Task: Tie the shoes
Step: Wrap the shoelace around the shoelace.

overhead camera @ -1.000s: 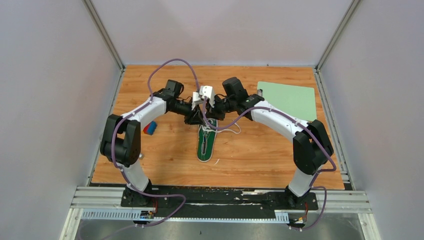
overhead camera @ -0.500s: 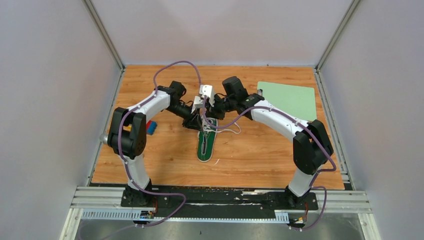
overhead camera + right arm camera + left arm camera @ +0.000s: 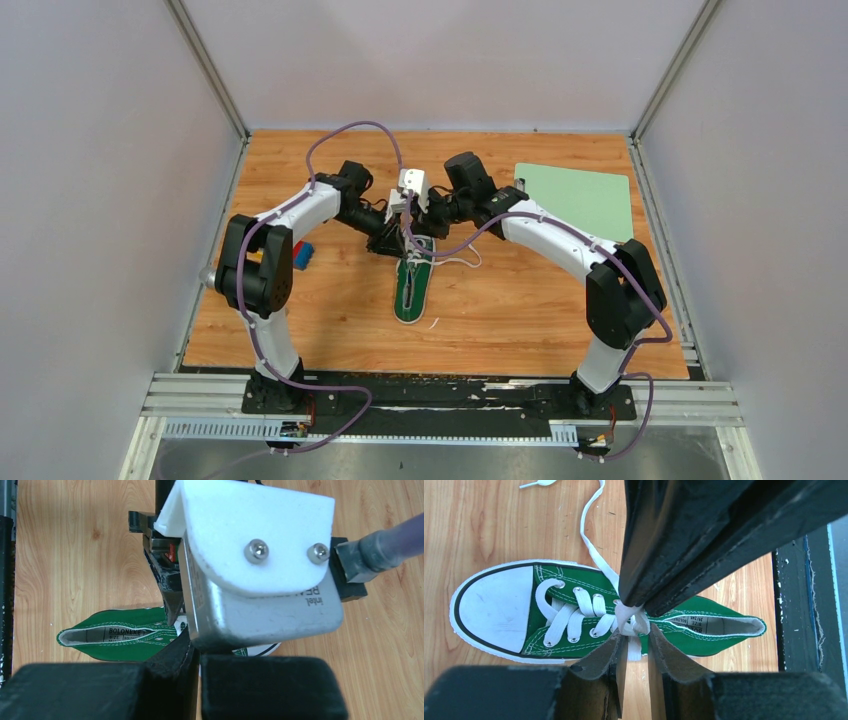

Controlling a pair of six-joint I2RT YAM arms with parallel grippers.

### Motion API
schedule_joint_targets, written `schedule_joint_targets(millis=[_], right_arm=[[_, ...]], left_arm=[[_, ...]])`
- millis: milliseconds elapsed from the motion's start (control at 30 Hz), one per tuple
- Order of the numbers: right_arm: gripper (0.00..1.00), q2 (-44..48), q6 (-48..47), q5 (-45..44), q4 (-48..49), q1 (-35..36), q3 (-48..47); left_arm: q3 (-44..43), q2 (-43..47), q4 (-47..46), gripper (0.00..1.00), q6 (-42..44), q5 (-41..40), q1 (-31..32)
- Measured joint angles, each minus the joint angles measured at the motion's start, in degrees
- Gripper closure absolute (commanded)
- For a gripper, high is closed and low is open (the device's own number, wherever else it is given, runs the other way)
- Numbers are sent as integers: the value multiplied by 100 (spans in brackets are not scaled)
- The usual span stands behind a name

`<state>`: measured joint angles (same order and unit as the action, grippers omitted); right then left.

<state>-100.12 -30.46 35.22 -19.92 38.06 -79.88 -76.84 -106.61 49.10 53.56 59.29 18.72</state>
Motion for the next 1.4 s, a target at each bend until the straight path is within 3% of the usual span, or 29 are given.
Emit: schedule_joint_targets(millis=[233,600,867,1233,1400], right_arm=[[100,2,28,-13,0,0,0],[100,2,352,-28,-92,-313,55],[100,0,713,-15,-343,-514,205],[100,-39,1097,105,-490,-629,212],[100,-94,1141,155,-507,-634,210]], left_arm=[[28,0,-190,88,-380,-4,0],[146,0,-481,97,-857,-120,33],[531,52,-1029,85,-1486,-278,98],[2177,1471,-3101,87,-3226,-984,455],[2267,1541,-3440,71,-3611,-1252,535]])
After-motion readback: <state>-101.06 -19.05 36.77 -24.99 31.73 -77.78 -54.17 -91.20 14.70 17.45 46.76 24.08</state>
